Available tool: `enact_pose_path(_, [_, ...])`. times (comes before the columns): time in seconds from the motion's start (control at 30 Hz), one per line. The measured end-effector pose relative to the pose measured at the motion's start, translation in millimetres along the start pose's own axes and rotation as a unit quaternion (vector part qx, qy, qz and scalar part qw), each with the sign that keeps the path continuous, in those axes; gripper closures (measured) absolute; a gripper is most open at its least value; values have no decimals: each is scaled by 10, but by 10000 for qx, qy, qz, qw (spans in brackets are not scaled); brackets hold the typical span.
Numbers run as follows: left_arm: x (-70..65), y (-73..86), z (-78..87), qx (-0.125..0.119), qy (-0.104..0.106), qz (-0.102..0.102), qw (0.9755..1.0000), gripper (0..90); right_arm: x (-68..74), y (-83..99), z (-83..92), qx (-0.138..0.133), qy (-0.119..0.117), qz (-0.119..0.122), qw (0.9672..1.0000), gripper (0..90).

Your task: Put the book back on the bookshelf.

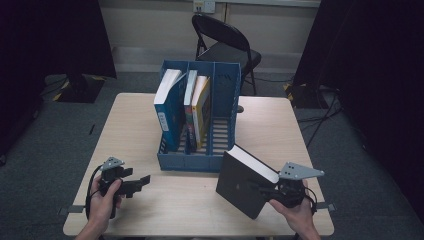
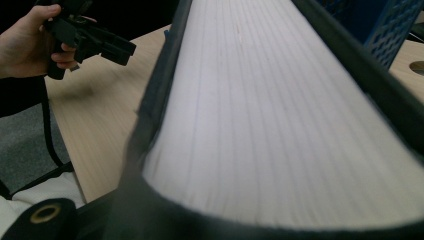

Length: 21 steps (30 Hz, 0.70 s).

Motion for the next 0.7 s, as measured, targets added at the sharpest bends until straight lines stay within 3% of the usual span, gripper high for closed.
enact_pose_path(0.5, [26,-3,-3,-21,-47,48,10000,182,-142,78,177,-3,259,-139,9996,528])
enact_pose_path(0.7, [36,-7,-13,-10,-47,78,10000,187,-319,114,269,-73,551,-348,9978,528])
Point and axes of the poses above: each handheld gripper's, and its own axes: z roughly backward along the jaws, y roughly out of its underside, x roughly to its left, the point moved 9 cm from there along -z, roughly forward along the jaws, and after that the axes turned 4 degrees about z, right-handed, at the moved point
